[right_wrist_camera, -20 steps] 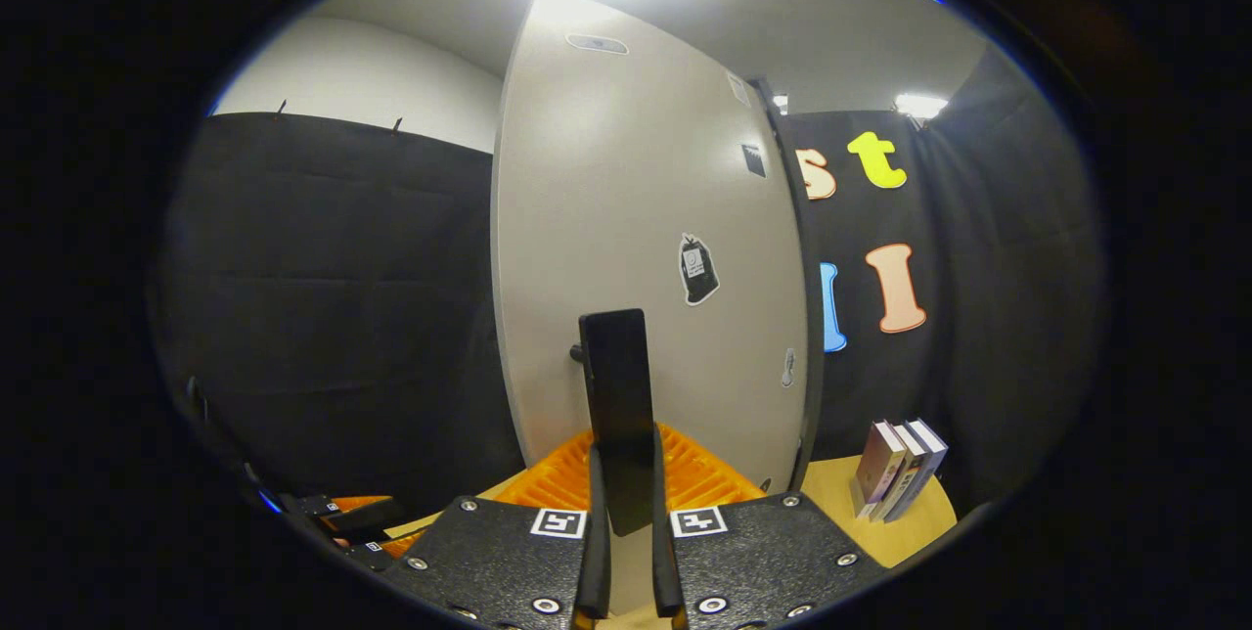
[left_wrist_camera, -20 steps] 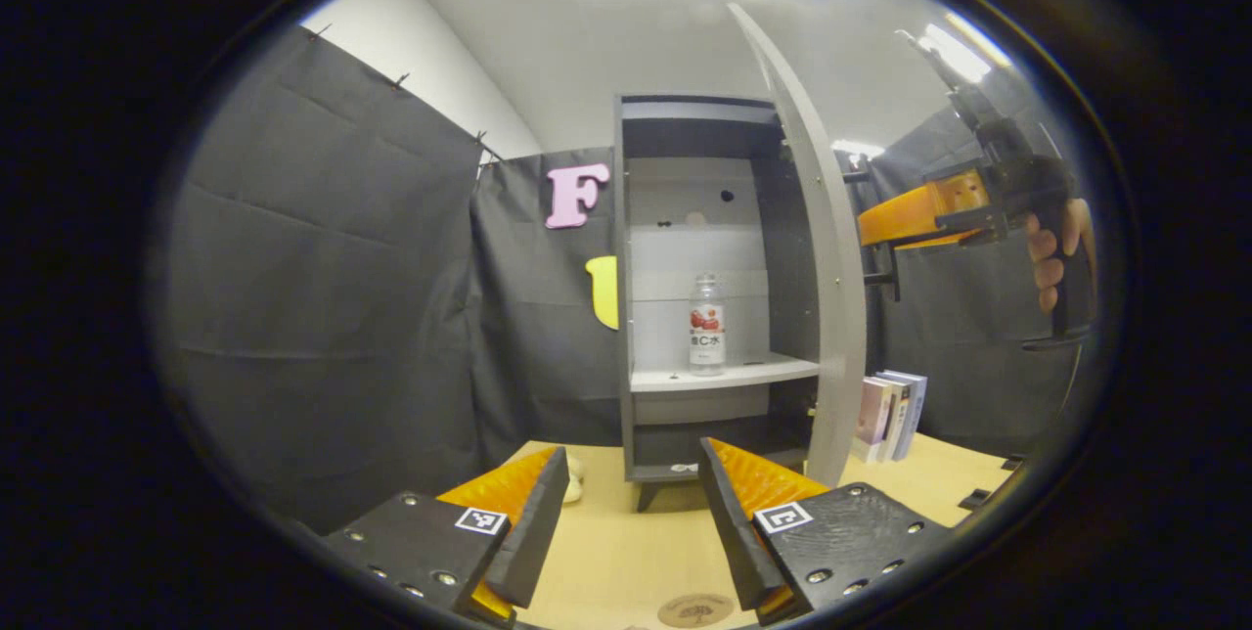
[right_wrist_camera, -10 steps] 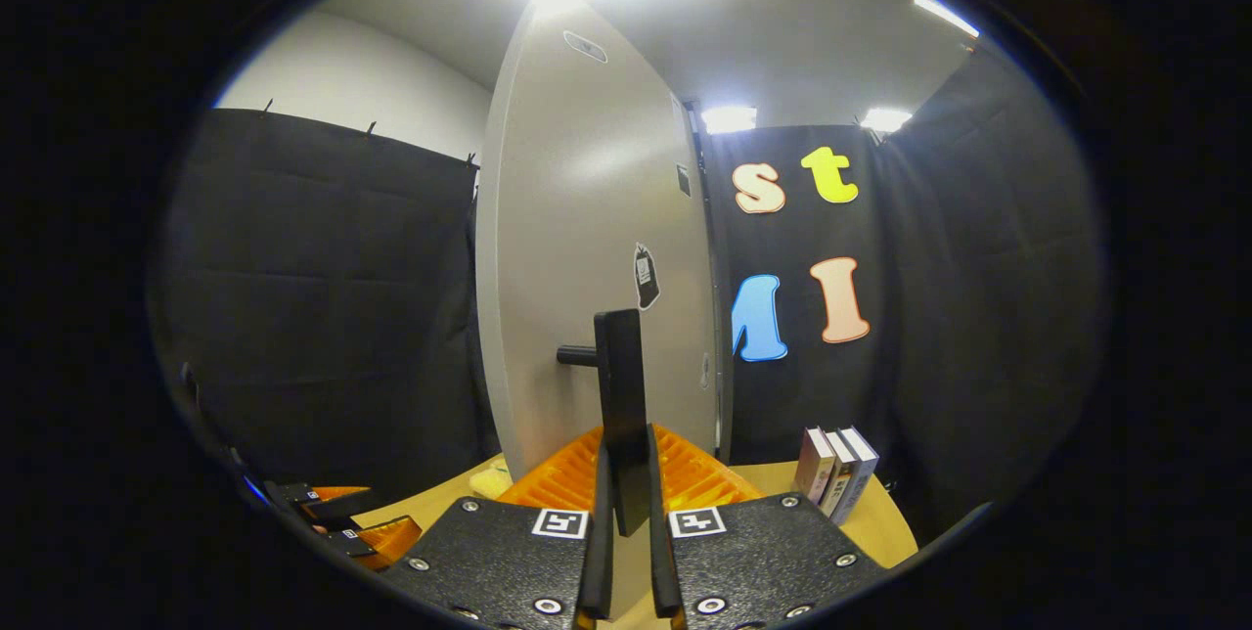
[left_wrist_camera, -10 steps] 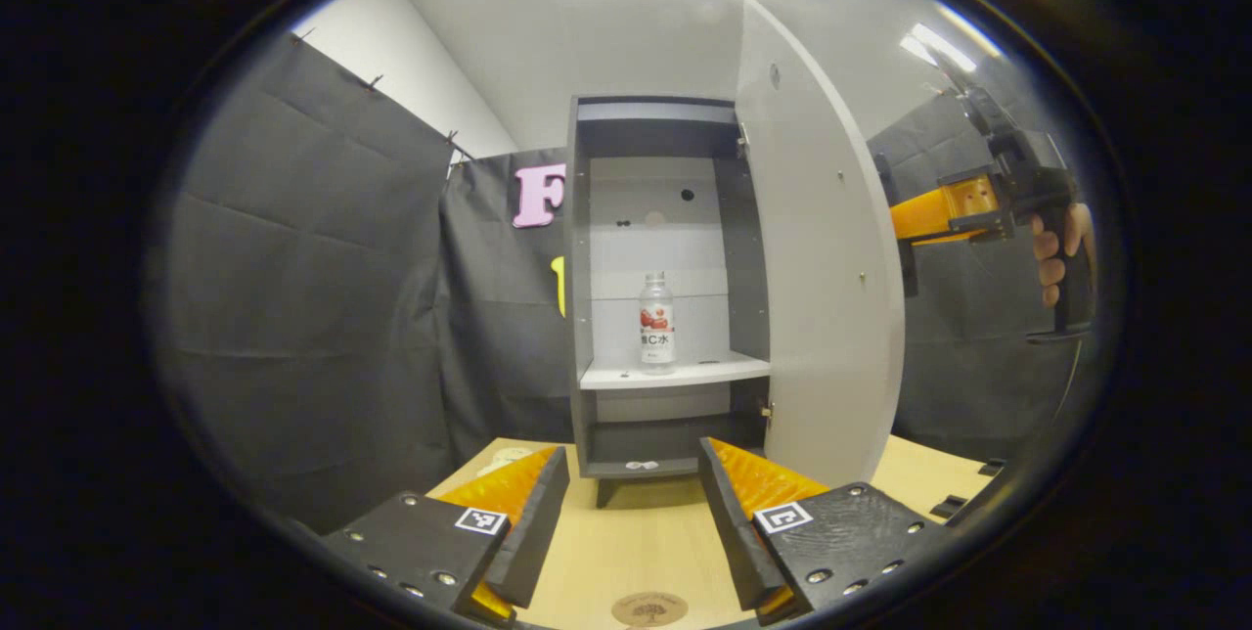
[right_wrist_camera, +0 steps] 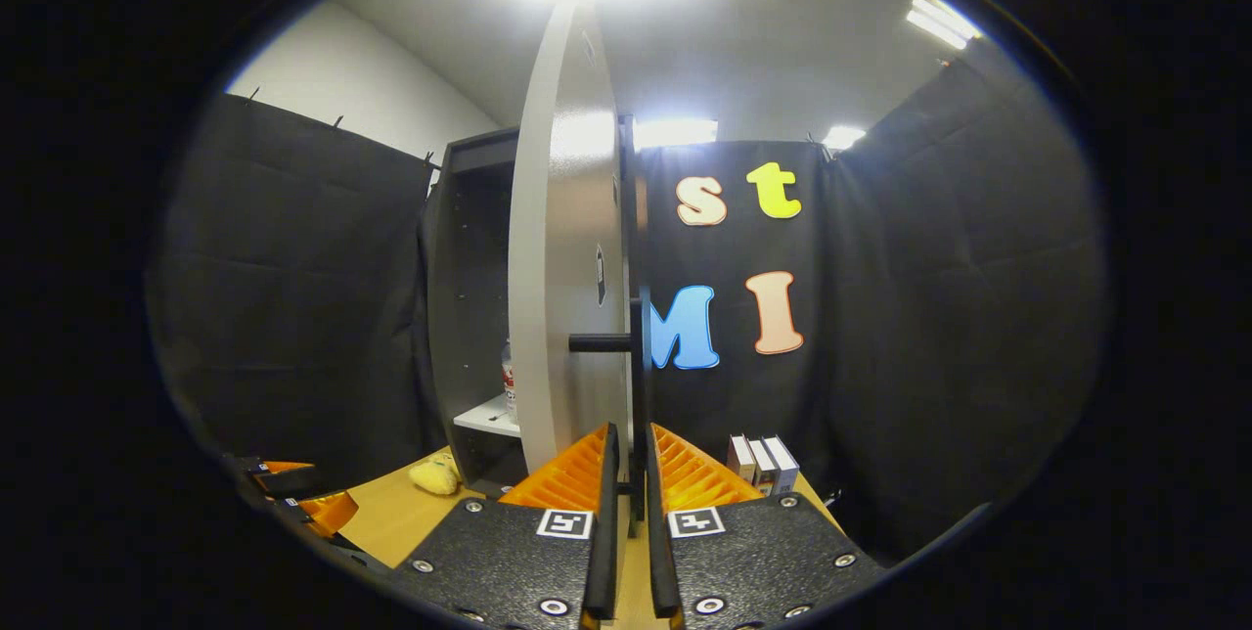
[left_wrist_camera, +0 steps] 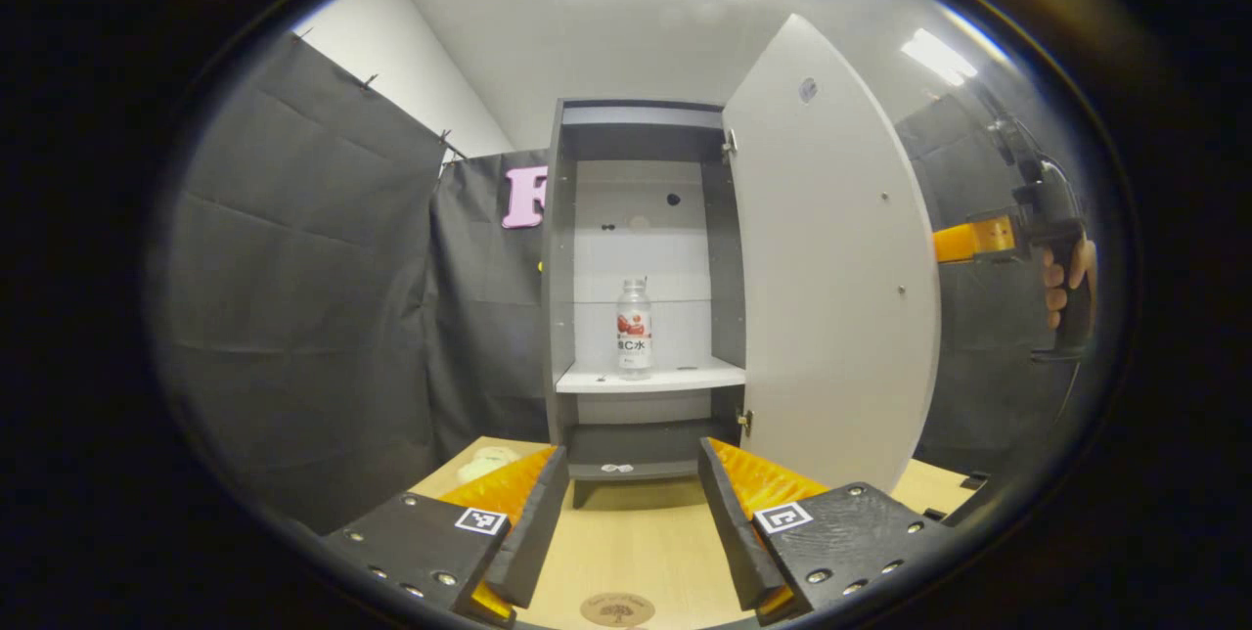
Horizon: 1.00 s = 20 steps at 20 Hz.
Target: Open the cabinet door with the right hand, grasp the bottle in the cabinet with the left hand and place it on the coaster, then close the cabinet door with the right hand.
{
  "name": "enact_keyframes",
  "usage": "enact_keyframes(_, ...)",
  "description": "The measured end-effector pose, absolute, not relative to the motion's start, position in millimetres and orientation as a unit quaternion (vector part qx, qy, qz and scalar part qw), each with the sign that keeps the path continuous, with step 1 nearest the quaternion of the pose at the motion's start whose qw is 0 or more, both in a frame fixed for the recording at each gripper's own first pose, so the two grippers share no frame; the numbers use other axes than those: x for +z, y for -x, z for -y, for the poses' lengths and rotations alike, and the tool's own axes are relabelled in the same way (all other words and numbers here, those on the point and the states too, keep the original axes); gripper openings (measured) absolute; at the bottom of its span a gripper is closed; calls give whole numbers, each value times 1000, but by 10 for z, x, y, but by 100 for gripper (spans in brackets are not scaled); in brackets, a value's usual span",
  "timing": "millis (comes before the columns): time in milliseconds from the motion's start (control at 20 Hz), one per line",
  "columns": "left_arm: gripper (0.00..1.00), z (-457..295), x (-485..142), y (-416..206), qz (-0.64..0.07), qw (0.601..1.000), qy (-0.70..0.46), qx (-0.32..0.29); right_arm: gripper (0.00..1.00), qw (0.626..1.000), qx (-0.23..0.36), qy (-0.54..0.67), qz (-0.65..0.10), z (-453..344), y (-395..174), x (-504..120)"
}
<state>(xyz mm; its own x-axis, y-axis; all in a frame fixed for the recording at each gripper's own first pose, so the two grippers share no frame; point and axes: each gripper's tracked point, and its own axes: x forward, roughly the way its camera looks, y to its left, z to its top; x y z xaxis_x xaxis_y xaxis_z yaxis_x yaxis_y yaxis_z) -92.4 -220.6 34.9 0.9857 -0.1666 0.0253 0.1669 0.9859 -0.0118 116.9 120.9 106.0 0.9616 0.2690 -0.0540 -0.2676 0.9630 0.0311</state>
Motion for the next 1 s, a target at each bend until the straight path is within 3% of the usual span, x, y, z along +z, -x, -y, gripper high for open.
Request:
enact_keyframes(300,80,2305,580,491,26,994,7,-106,17,991,134,20,-7,-1069,-1071,1112)
enact_keyframes(350,80,2319,617,347,28,993,7,-110,43,991,128,26,-5,-1020,-1039,1111)
enact_keyframes(400,80,2341,627,187,30,993,9,-114,55,993,115,31,-3,-953,-1027,1121)
enact_keyframes(450,80,2376,665,44,31,992,12,-120,87,995,96,37,2,-867,-1023,1131)
enact_keyframes(500,80,2382,688,-90,31,992,15,-124,95,996,76,43,7,-777,-1025,1149)
enact_keyframes(550,76,2387,714,-240,31,991,17,-129,96,997,57,49,10,-694,-1019,1151)
enact_keyframes(850,80,2433,842,-1057,36,987,30,-157,96,998,-30,43,19,-394,-981,1156)
enact_keyframes(950,72,2463,837,-1369,32,985,30,-168,96,998,-55,37,15,-316,-987,1126)
enact_keyframes(1000,76,2502,808,-1518,27,984,30,-174,96,997,-66,35,10,-284,-994,1093)
